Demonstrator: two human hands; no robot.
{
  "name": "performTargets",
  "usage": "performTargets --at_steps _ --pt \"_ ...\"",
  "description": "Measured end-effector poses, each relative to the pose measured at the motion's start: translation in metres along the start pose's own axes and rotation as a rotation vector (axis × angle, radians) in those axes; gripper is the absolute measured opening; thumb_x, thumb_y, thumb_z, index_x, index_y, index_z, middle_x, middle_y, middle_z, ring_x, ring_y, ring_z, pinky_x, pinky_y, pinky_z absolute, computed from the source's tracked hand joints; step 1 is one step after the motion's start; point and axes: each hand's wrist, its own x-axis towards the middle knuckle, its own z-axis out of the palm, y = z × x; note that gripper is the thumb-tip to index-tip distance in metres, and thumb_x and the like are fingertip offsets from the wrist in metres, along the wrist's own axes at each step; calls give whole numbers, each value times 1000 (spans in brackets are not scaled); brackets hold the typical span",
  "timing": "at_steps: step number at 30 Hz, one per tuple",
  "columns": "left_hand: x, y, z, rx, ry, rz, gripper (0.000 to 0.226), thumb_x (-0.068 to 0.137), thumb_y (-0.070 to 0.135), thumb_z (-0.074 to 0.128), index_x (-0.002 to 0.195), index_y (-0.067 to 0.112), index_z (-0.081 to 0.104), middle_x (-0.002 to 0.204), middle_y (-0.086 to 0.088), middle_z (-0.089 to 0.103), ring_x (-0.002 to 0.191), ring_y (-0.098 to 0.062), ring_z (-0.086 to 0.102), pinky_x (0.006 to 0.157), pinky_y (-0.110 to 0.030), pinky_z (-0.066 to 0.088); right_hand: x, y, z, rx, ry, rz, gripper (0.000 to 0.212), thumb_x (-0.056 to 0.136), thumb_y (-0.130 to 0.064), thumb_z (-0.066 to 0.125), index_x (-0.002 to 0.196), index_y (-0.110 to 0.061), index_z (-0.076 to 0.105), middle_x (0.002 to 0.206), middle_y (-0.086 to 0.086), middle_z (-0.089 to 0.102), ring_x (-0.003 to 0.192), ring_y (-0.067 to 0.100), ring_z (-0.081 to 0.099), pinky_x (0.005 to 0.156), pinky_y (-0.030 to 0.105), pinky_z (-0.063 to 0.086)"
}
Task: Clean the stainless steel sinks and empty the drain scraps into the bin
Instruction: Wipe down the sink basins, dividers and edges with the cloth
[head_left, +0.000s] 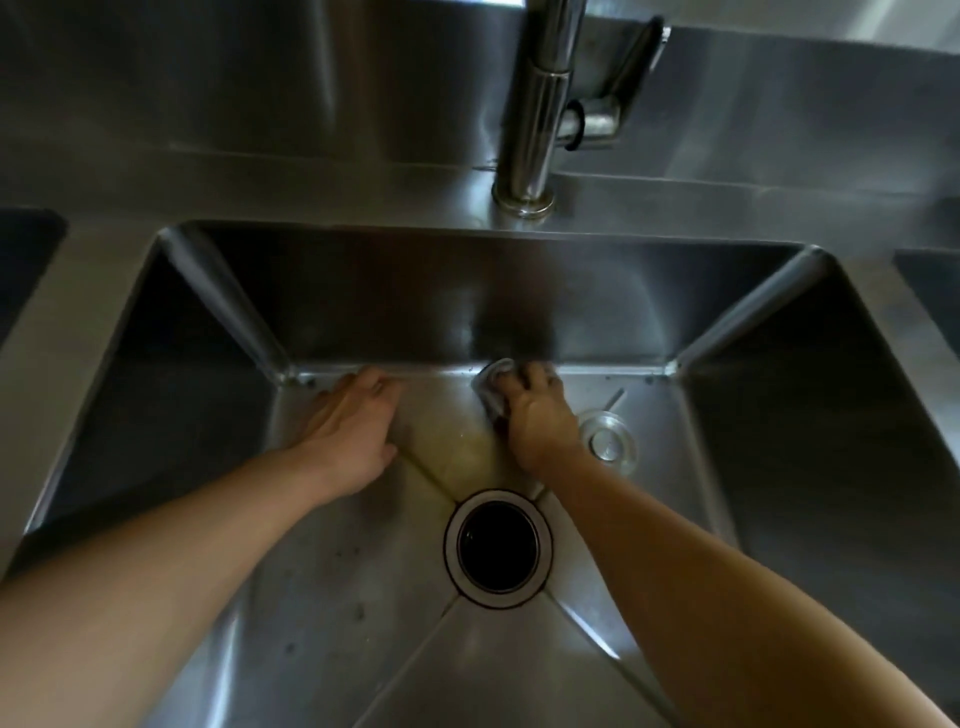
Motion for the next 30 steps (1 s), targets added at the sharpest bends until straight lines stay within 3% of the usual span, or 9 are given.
performTargets --at_steps 4,7,12,15,18,21,23,27,30 --pt "-11 4 -3 4 -8 -7 67 88 29 62 145 18 28 150 -1 23 134 -23 34 107 -32 32 -39 -15 10 -34 -147 -191 47 94 -22 51 140 -24 42 150 7 24 136 35 22 106 45 36" --pt "-23 5 -11 3 6 14 69 88 30 61 146 18 26 151 0 22 136 -22 31 109 -32 30 -67 -20 8 -49 -194 -289 41 94 -19 52 135 -20 48 143 7 32 132 34 28 101 41 40" --pt "-44 -5 -42 43 109 74 72 87 29 61 148 20 23 151 2 24 136 -21 29 109 -31 29 -80 -34 -8 161 -278 -96 23 90 -10 53 110 -15 62 113 6 48 107 30 54 86 22 41" --pt "-55 -17 -71 98 243 113 76 81 23 69 146 15 31 149 -3 30 134 -25 33 106 -37 34 -74 -48 -35 410 -69 103 15 83 -5 52 87 -19 57 103 10 58 94 28 60 77 29 46" --pt "-58 -40 -93 128 392 139 81 57 10 85 131 4 53 135 -15 51 116 -39 51 91 -48 46 -64 -66 -71 693 165 249 20 80 -3 52 86 -21 56 88 10 64 80 30 65 65 38 53" --pt "-58 -61 -108 161 431 70 85 56 13 85 133 5 51 139 -15 46 118 -39 46 95 -49 42 -49 -83 -96 946 322 316 27 86 0 52 87 -26 44 83 6 61 74 27 62 59 40 52" --pt "-57 -73 -115 184 430 6 86 65 21 81 141 9 42 147 -12 36 128 -35 37 102 -50 35 -38 -90 -109 1105 435 346 29 88 5 47 91 -23 40 87 6 57 80 29 60 65 45 53" --pt "-54 -95 -117 134 397 -106 83 81 33 69 148 10 26 154 -8 23 137 -31 23 112 -51 19 -16 -116 -117 1092 626 433 25 85 11 43 97 -10 36 101 14 49 89 23 51 75 27 52" --pt "-54 -103 -118 93 407 -95 72 90 38 56 149 14 23 154 -4 23 137 -27 24 113 -45 17 -3 -146 -109 1042 638 476 25 84 8 49 97 -12 41 119 17 47 96 26 52 91 33 47"
